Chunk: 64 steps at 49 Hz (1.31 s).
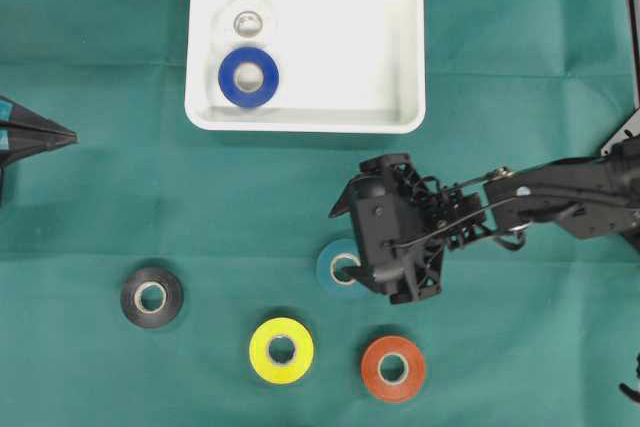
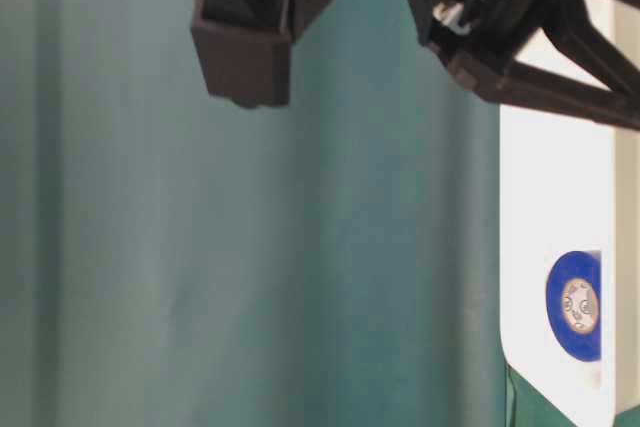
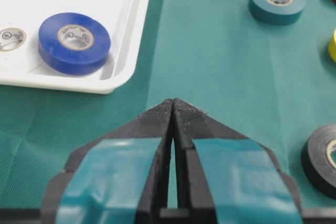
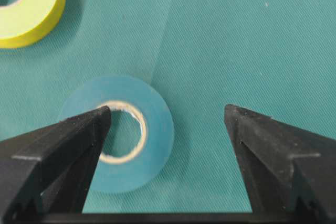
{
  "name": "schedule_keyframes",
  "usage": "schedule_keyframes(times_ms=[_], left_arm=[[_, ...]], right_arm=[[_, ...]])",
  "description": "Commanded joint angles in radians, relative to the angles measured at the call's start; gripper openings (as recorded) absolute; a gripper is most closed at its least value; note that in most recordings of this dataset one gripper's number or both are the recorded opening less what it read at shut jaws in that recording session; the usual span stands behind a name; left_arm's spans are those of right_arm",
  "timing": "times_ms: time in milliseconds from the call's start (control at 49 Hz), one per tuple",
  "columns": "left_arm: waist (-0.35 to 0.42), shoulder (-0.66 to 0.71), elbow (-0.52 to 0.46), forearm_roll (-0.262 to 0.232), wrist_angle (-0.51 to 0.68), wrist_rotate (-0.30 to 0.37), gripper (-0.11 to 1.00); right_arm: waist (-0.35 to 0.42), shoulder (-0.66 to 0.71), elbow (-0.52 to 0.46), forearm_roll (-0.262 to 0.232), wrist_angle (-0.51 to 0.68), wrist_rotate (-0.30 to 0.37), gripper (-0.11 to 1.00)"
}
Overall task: Put the tape into the white case with the right arm.
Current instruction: 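Lower the right gripper into the teal roll's core and grip it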
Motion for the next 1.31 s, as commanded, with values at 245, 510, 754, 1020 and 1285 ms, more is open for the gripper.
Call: schedule_keyframes(times_ms=[245,510,754,1020,1285], left_arm=[[0.005,0.006,-0.009,0.000,-0.003,0.002,0.00],[0.005,0.006,-0.009,0.000,-0.003,0.000,0.00],[0.005,0.006,-0.009,0.000,-0.003,0.002,0.00],[0.005,0.006,-0.009,0.000,-0.003,0.002,0.00],[0.005,0.006,-0.009,0.000,-0.003,0.002,0.00]], right_arm=[[0.005,0.025,-0.046,-0.002,0.040,-0.002,0.59],[0.005,0.081,-0.075,-0.002,0.120,0.002,0.59],[0.005,0.120,-0.110,-0.002,0.155,0.002,0.59],[0.005,0.123,-0.114,-0.002,0.155,0.000,0.56],[0.009,0.121,-0.130,-0.002,0.190,-0.002,0.07]])
